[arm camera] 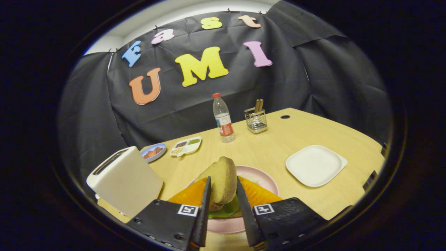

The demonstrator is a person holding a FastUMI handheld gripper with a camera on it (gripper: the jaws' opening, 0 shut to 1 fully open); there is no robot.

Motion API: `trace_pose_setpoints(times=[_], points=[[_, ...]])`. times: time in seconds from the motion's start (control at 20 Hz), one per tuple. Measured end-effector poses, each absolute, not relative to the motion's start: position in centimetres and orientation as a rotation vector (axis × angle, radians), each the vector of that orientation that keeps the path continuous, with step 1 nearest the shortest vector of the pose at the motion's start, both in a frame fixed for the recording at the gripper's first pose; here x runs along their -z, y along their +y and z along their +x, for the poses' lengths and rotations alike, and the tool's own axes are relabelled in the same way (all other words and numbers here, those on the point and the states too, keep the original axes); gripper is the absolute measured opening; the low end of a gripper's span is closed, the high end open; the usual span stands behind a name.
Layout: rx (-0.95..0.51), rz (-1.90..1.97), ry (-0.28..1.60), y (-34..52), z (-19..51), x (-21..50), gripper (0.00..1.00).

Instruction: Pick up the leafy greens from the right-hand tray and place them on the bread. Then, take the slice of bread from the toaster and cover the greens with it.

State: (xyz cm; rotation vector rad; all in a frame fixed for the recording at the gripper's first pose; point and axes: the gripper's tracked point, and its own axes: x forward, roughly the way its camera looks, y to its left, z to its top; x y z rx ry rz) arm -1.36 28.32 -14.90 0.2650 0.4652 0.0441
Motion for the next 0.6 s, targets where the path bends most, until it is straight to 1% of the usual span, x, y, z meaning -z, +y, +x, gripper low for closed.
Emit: trace_pose_setpoints(times=[0.25,0.3,0.35,0.45,0.6], points=[[-0.020,0.237,0.448,26.1,-1.7,14.8,0.73],[-0.015,0.225,0.429,25.5,-1.6,14.2,0.74],[-0.015,0.211,0.406,25.0,-1.4,13.5,0.78],[-0.025,0.181,0.335,24.1,-1.1,10.9,0.87],[-0.045,0.117,0.195,22.3,-1.2,5.7,0.94]])
